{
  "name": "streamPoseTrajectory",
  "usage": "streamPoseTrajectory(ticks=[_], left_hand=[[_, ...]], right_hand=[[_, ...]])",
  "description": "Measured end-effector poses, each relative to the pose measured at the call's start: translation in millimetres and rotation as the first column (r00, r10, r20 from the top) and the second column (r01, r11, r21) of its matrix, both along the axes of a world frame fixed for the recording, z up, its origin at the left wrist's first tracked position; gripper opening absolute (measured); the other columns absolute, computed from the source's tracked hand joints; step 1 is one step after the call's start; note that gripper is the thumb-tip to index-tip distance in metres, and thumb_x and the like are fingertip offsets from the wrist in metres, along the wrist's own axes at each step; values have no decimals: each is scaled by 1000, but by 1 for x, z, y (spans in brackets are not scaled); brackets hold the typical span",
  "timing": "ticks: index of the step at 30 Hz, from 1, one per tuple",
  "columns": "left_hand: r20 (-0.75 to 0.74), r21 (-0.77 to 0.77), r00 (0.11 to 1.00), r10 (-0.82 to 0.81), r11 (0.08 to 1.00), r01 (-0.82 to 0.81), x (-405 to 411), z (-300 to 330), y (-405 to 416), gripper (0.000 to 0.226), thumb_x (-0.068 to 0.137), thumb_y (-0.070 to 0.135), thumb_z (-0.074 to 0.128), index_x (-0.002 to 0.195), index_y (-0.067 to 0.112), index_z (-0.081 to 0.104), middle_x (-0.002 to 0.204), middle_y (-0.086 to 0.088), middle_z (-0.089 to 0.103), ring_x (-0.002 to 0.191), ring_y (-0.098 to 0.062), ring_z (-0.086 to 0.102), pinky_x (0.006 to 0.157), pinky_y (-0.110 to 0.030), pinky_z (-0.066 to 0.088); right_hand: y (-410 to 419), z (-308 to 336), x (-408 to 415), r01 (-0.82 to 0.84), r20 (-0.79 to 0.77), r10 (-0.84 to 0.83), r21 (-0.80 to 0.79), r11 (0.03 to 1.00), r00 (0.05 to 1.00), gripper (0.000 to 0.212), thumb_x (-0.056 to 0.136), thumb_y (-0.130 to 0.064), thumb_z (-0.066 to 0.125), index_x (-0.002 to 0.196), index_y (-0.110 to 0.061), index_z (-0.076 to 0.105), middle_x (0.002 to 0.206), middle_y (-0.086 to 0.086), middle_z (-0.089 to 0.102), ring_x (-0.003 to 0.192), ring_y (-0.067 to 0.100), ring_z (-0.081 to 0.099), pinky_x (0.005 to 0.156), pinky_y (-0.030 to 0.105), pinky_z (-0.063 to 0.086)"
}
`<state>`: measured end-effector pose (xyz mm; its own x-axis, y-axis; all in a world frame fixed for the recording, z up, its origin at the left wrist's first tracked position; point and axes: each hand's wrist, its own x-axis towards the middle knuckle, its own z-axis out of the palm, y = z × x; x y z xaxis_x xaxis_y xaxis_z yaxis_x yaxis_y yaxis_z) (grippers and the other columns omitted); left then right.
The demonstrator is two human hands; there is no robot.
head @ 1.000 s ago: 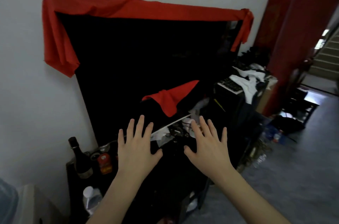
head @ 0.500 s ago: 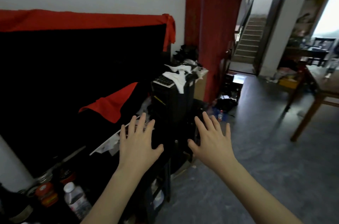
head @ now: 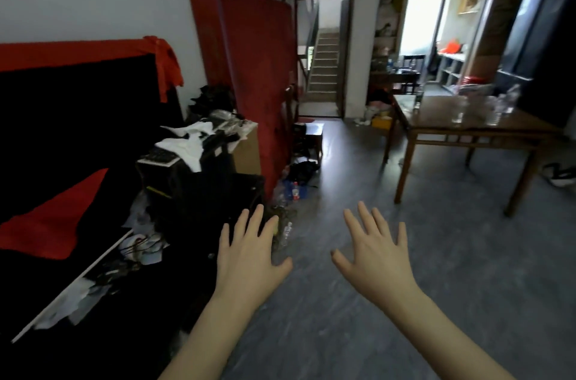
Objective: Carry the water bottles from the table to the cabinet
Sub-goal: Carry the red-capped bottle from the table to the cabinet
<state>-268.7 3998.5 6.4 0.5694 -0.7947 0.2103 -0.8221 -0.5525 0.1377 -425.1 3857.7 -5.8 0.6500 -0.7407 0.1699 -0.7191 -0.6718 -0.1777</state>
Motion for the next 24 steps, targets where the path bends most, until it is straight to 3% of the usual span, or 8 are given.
streamPoseTrajectory(ticks=[9, 19, 24], left_hand=[[73, -58, 966, -248, 966, 252, -72, 6, -96, 86, 92, 65, 48, 162, 33, 9, 171, 2, -14, 158, -21, -9, 126, -48, -1], [78, -35, 913, -400, 914, 404, -98, 16, -147, 87, 93, 64, 47, 162, 31, 7, 171, 1, -16, 158, -24, -13, 127, -51, 0], [61, -99, 889, -453, 884, 457, -94, 20, -156, 81, 94, 61, 48, 162, 33, 13, 171, 2, -10, 158, -21, -10, 126, -50, -2]], right_hand=[[-45, 8, -93, 300, 26, -300, 12, 954, 953, 80, 94, -64, 36, 159, -29, 3, 167, -2, -10, 153, 23, -9, 120, 60, -2], [-60, 22, -123, 431, 29, -431, 11, 902, 902, 80, 96, -61, 38, 159, -27, 3, 167, 0, -9, 153, 23, -10, 119, 61, -2], [-64, 21, -117, 494, 34, -495, 24, 869, 868, 78, 96, -58, 38, 159, -25, 5, 167, 1, -9, 153, 23, -10, 120, 60, 0]])
